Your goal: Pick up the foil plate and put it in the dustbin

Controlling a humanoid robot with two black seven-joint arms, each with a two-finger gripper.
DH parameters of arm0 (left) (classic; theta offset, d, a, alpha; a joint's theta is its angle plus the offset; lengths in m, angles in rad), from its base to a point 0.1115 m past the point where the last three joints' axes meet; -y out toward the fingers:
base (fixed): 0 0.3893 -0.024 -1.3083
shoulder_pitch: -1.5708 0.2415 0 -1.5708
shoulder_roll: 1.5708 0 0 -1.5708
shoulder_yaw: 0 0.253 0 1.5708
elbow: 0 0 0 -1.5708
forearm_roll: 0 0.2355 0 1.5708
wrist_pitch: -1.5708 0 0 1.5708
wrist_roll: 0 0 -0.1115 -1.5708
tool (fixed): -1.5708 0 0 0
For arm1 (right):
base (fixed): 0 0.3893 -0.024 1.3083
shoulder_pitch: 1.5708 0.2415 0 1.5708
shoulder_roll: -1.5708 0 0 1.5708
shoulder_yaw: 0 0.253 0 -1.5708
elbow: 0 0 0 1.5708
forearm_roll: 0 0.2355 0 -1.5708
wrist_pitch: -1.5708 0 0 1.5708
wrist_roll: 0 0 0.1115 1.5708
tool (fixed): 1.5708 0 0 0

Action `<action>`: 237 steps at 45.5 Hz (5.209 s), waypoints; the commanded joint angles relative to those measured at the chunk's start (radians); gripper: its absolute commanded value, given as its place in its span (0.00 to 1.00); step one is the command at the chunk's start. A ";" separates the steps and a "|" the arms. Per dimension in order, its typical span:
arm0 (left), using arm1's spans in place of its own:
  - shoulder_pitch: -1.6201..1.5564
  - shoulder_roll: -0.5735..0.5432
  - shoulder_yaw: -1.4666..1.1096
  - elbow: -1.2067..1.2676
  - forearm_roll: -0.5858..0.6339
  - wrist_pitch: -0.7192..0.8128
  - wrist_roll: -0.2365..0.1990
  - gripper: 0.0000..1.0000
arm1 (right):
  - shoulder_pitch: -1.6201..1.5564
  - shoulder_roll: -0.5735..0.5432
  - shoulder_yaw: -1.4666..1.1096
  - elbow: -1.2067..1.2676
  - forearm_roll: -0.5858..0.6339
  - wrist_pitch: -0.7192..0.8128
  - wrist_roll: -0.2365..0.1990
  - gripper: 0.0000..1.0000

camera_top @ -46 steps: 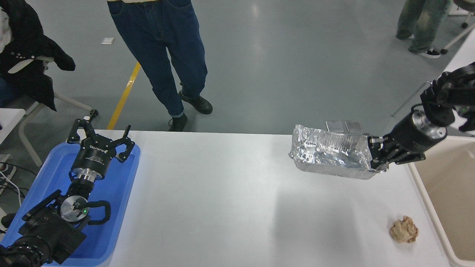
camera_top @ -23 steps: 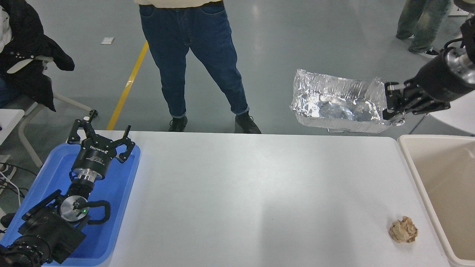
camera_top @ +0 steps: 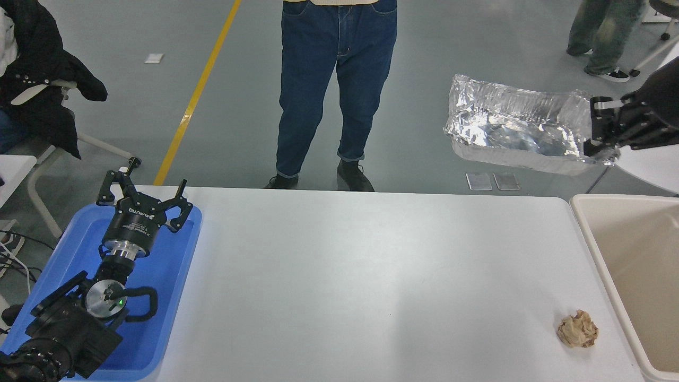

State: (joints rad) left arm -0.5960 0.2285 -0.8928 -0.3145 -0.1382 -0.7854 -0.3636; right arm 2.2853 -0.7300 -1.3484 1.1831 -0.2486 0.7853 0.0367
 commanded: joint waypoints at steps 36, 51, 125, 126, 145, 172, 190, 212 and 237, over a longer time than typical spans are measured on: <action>0.001 0.000 0.000 0.000 -0.001 0.000 -0.002 1.00 | -1.197 -0.287 0.518 -0.603 0.014 -0.362 -0.003 0.00; 0.002 0.000 0.000 0.002 -0.001 0.000 -0.003 1.00 | -1.587 -0.048 0.856 -0.982 0.015 -0.463 -0.006 0.00; 0.001 0.000 0.000 0.002 -0.003 0.000 -0.003 1.00 | -1.638 0.003 1.049 -0.858 0.012 -0.893 0.006 1.00; 0.002 0.000 0.000 0.002 -0.003 0.000 -0.003 1.00 | -1.629 -0.021 1.049 -0.818 0.012 -0.893 0.006 1.00; 0.001 0.000 0.000 0.000 -0.001 0.000 -0.002 1.00 | -1.331 -0.410 0.872 -0.179 -0.187 -0.882 0.006 1.00; 0.002 0.002 0.000 0.002 -0.003 0.000 -0.003 1.00 | -1.095 -0.430 0.674 0.236 -0.442 -0.814 -0.004 1.00; -0.001 0.000 0.000 0.002 -0.003 0.000 -0.002 1.00 | -1.077 -0.344 0.503 0.145 -0.330 -0.825 -0.086 1.00; 0.001 0.000 0.000 0.002 -0.003 0.000 0.000 1.00 | -0.425 -0.048 -0.133 0.208 -0.173 -0.429 -0.086 1.00; 0.002 0.002 0.000 0.003 -0.004 0.000 -0.003 1.00 | 0.078 0.330 -0.060 0.210 -0.031 0.000 -0.081 1.00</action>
State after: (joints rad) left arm -0.5940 0.2296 -0.8927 -0.3127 -0.1416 -0.7854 -0.3651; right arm 2.2115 -0.5624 -1.4217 1.3877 -0.3781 0.7128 -0.0442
